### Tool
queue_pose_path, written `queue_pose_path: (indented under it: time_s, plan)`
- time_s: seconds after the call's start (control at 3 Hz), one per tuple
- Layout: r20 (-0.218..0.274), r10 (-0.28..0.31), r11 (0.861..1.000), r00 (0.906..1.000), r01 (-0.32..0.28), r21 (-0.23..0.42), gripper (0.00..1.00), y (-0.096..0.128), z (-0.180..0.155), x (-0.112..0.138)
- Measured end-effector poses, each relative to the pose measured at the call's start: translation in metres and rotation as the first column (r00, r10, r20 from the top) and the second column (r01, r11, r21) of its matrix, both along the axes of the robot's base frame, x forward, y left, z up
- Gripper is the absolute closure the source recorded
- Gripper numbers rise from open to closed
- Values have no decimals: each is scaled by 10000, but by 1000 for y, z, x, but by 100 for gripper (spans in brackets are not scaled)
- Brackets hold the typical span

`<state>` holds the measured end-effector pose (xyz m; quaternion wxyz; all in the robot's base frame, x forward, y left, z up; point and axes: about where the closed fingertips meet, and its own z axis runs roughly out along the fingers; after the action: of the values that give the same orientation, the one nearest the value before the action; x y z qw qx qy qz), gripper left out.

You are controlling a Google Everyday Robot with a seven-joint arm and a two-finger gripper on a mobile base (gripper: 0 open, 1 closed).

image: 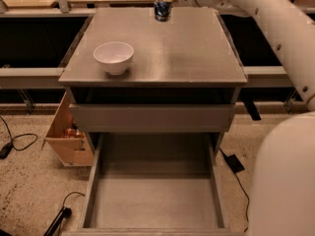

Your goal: Pick redbull can from middle drawer and place on counter

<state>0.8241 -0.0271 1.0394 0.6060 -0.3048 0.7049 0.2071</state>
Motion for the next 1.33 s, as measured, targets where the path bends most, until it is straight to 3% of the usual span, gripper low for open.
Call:
queue_pose_path:
  time_s: [0.33, 0.67, 1.33]
  plan:
    - [-192, -759, 9957, 9969, 768, 511, 100, -4, -29, 46]
    - [-943, -1282, 9910, 9873, 1312, 264, 100, -2, -74, 76]
    - [-1843, -2298, 9724, 9556, 2332, -32, 100, -15, -140, 97]
